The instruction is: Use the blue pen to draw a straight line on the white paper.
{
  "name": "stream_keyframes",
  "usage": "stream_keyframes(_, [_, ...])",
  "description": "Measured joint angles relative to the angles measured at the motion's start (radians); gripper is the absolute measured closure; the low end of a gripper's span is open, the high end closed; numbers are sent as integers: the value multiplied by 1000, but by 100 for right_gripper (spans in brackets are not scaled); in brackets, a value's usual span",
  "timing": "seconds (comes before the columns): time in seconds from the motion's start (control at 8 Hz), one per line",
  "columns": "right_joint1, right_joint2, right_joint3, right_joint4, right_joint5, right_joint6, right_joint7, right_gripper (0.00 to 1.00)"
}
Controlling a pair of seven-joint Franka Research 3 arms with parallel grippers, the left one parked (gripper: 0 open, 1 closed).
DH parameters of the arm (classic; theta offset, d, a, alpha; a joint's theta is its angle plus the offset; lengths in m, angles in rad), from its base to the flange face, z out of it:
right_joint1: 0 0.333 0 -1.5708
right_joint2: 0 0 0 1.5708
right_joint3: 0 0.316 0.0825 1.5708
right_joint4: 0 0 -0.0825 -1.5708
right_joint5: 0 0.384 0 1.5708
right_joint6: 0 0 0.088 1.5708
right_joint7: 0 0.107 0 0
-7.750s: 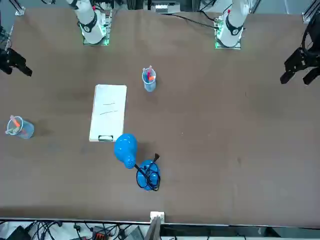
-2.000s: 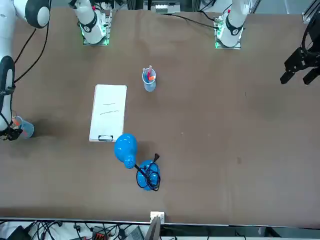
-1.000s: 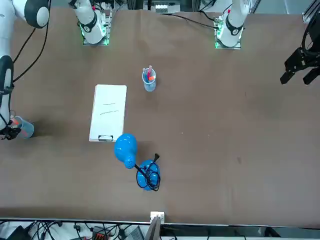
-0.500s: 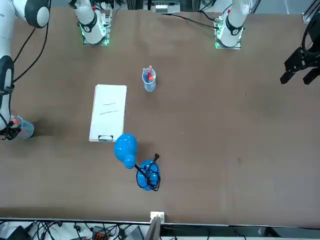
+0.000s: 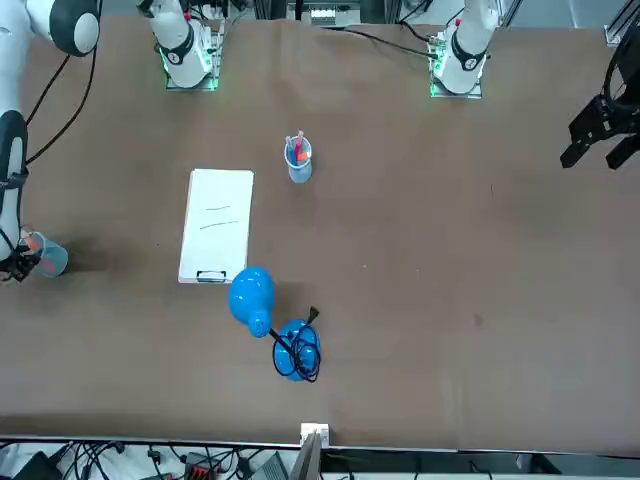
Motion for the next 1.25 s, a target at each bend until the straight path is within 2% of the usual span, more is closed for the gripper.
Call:
stream_keyframes(0.62, [-5,-13,-2,5,0,-1,-1,79])
stream_keyframes(0.88, [-3,-64,-2,10,-3,-5,-4,79])
stream_keyframes(1.25, [3,-179,-2,18,-5,-80,-38,79])
